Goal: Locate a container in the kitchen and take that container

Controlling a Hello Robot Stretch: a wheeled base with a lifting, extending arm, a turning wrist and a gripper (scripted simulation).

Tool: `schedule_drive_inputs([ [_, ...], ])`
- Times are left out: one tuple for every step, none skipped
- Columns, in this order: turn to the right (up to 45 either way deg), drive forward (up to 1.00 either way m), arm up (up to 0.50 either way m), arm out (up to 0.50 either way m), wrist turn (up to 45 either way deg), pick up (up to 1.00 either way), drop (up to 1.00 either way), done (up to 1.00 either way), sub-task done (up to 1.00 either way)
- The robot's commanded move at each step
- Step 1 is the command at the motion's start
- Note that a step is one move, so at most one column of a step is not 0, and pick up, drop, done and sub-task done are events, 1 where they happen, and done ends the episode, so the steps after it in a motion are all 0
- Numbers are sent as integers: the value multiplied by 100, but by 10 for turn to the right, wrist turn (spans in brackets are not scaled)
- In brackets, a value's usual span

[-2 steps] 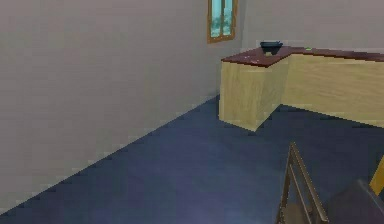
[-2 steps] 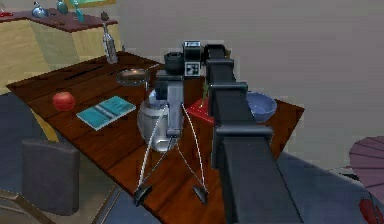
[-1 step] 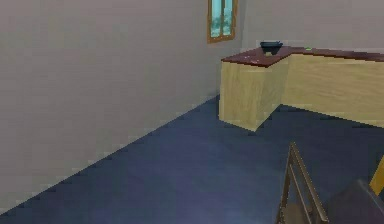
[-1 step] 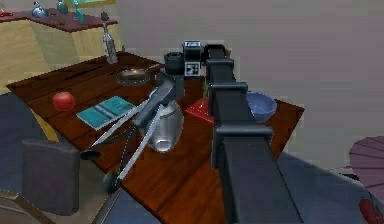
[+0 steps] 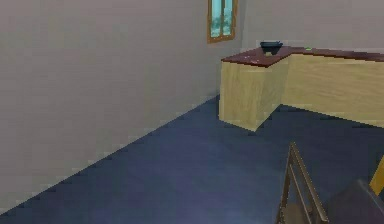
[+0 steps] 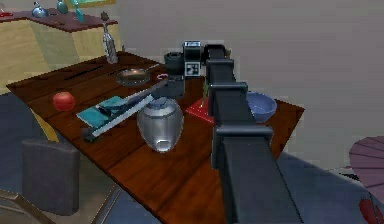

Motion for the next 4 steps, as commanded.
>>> schedule_drive_inputs([
  [0,0,0,0,450,0,0,0,0],
  [0,0,0,0,120,0,0,0,0],
  [0,0,-24,0,0,0,0,0,0],
  [0,0,0,0,0,100,0,0,0],
])
